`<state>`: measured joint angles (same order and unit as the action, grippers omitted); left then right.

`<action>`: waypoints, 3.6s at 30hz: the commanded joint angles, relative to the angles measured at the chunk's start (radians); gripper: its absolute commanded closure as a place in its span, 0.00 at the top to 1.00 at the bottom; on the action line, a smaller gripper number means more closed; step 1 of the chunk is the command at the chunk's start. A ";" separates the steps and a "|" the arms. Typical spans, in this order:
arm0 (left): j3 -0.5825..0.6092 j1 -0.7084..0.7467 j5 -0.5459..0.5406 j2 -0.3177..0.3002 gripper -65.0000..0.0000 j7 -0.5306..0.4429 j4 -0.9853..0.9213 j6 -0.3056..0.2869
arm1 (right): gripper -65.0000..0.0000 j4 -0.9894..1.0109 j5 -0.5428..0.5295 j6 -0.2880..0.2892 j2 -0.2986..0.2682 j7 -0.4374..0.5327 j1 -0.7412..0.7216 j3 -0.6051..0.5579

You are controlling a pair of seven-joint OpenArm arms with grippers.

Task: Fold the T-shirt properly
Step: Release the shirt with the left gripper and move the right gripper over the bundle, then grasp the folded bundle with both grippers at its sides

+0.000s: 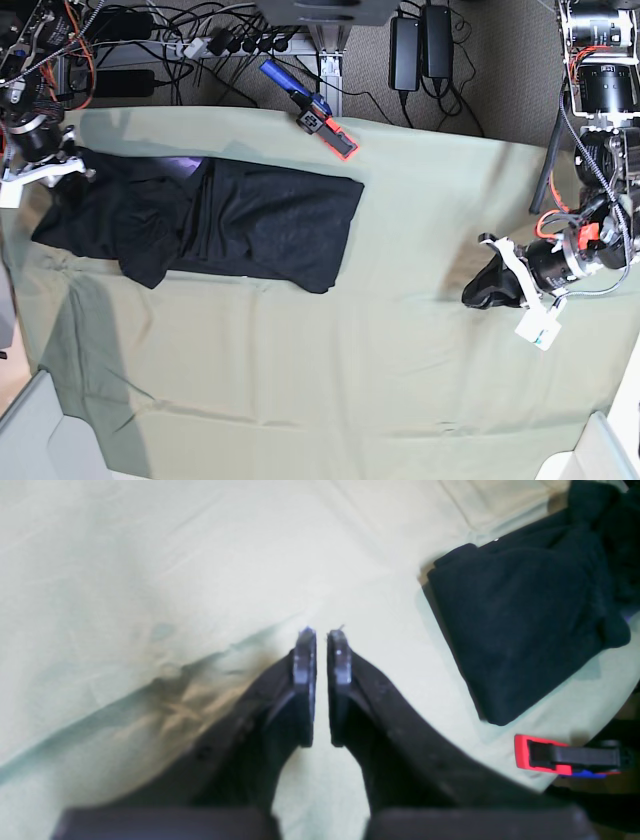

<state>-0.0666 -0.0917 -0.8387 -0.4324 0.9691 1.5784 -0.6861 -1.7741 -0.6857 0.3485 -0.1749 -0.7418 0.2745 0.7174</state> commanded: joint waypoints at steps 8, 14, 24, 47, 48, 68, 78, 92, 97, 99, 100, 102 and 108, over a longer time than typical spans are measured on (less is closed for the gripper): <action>-0.007 -0.019 -0.018 -0.046 0.11 -0.021 0.017 -0.012 | 0.00 -0.162 0.015 0.030 0.175 0.015 -0.060 -0.130; -0.007 -0.019 -0.018 -0.050 0.11 -0.021 0.017 -0.012 | 0.00 -0.217 0.091 0.030 0.266 0.021 -0.103 -0.271; -0.007 -0.019 -0.018 -0.051 0.11 -0.017 0.017 -0.012 | 0.00 -0.215 0.243 0.030 0.325 0.067 -0.102 -0.522; -0.007 -0.019 -0.018 -0.050 0.12 -0.015 0.017 -0.012 | 0.50 -0.079 0.185 0.050 0.325 0.064 -0.102 -0.842; -0.007 -0.019 -0.018 -0.050 0.12 -0.015 0.017 -0.012 | 0.50 -0.079 0.185 0.050 0.325 0.064 -0.102 -0.867; 0.106 0.041 -0.142 -0.070 0.00 0.104 0.174 -0.012 | 0.00 -0.207 0.599 0.050 0.299 0.192 -0.229 -0.821; 0.573 0.044 0.190 -0.044 0.00 -0.037 0.257 -0.012 | 0.00 -0.046 0.610 0.048 0.183 0.198 -0.436 -0.477; 0.723 0.039 0.410 0.120 0.00 -0.090 0.196 -0.012 | 0.00 0.450 0.573 0.052 0.009 0.222 -0.579 -0.663; 0.723 -0.004 0.424 0.113 0.00 -0.090 0.134 -0.012 | 0.00 0.448 0.575 0.052 -0.010 0.219 -0.582 -0.739; 0.723 -0.014 0.441 0.098 0.00 -0.091 0.103 -0.012 | 0.00 0.447 0.574 0.052 -0.015 0.183 -0.581 -0.746; 0.723 -0.019 0.441 0.087 0.00 -0.091 0.085 -0.012 | 0.00 0.447 0.573 0.052 -0.016 0.157 -0.581 -0.746; 0.723 -0.032 0.441 0.063 0.00 -0.093 0.046 -0.012 | 0.00 0.447 0.571 0.052 -0.023 0.127 -0.581 -0.746; 0.723 -0.096 0.441 0.033 0.00 -0.128 -0.073 -0.012 | 0.00 0.441 0.493 0.053 -0.073 0.075 -0.575 -0.746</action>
<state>0.6628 -0.1707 -0.4736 -0.3843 0.7879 1.5089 -0.7258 -1.3128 -0.1898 0.3557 -0.2333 -0.6823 -0.2802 -0.0330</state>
